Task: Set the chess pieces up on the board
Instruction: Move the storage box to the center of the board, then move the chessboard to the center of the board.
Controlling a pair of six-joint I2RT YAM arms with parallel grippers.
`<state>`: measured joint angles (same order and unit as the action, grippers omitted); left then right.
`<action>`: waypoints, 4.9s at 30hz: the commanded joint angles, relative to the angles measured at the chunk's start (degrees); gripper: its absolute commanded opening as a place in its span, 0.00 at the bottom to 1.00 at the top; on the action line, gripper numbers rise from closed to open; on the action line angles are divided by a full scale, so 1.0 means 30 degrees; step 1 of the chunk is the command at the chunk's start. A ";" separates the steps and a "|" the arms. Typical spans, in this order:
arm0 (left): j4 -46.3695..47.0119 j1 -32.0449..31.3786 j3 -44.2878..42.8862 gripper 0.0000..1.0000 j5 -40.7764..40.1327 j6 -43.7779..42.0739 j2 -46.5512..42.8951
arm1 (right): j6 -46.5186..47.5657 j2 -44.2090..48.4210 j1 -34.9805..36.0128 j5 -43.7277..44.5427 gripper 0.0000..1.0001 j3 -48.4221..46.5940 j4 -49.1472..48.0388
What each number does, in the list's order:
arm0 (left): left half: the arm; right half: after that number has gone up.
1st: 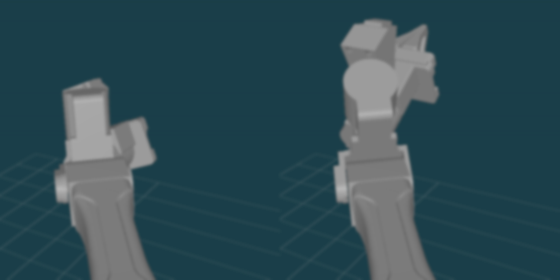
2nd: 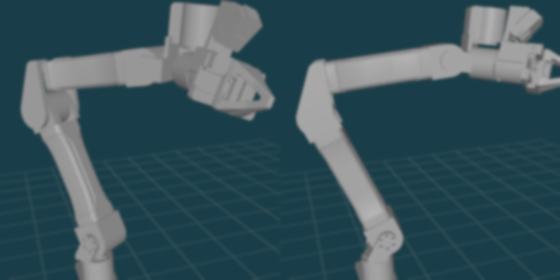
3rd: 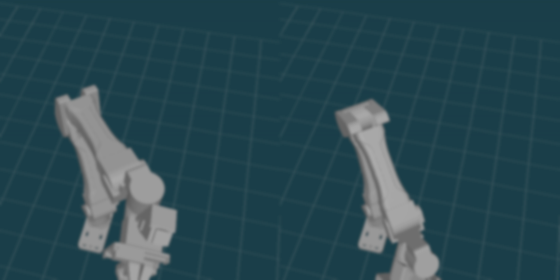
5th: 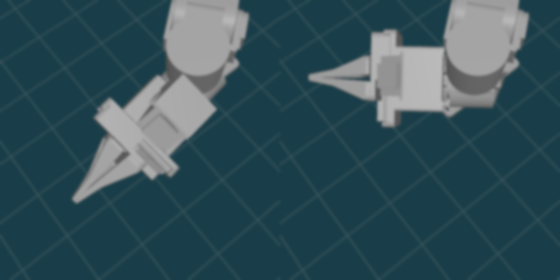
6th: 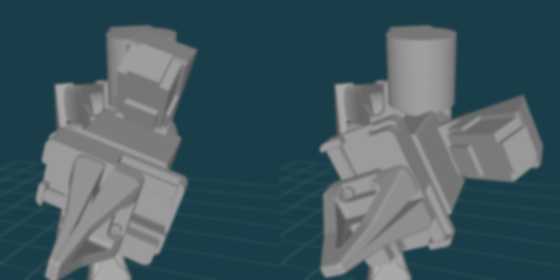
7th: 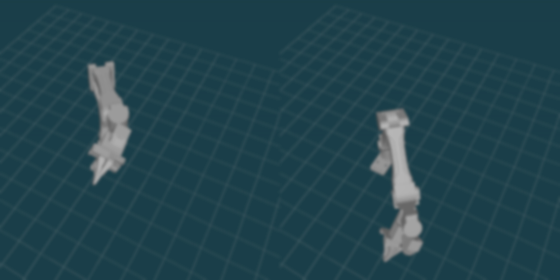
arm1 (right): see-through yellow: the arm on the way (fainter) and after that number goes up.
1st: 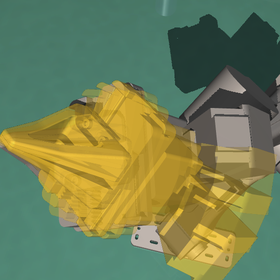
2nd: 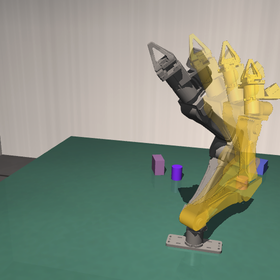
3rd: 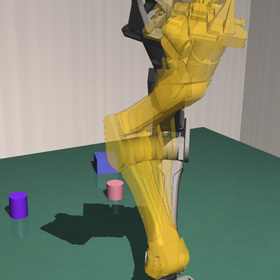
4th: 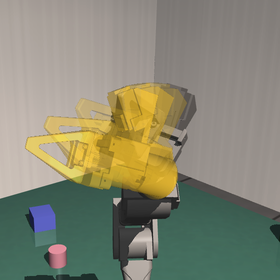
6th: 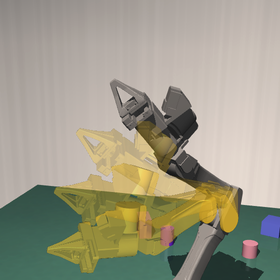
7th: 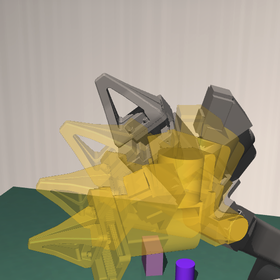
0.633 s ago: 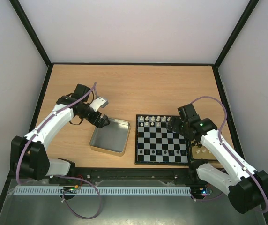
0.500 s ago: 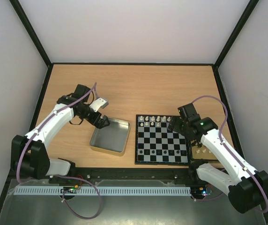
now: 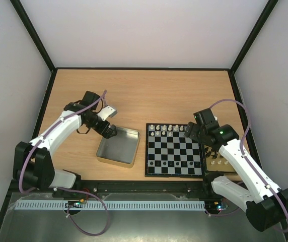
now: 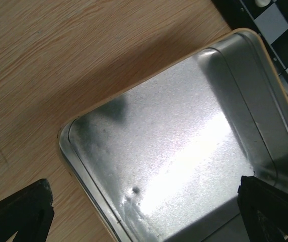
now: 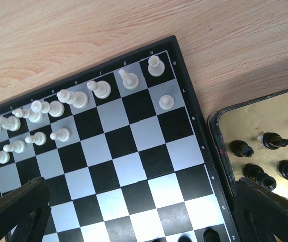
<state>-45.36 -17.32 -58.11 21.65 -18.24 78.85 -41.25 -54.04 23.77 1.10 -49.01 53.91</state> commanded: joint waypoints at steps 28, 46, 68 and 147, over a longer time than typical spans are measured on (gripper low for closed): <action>0.2220 0.0357 -0.0453 0.77 -0.7058 -0.1010 0.5648 | -0.0399 -0.1505 0.0075 -0.0137 1.00 -0.0519 -0.0509; 0.2561 0.6584 -0.5917 0.50 -0.9819 -0.5444 1.0173 | 0.0118 -0.3129 0.0075 0.0206 1.00 -0.1001 -0.0938; 1.0895 1.2785 -0.8320 0.57 -1.6242 -1.1351 1.1971 | 0.0502 -0.3959 0.0075 -0.0005 1.00 -0.1190 -0.1226; -0.2360 -0.5023 -0.3120 0.02 0.5062 -0.2526 0.9581 | 0.0314 -1.3914 -0.9064 -0.2420 0.02 -0.2848 -0.3591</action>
<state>-52.90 -32.05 -68.55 35.14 -26.33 106.63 -41.56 -94.30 -3.07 -5.72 -59.72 44.18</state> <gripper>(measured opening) 0.023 0.023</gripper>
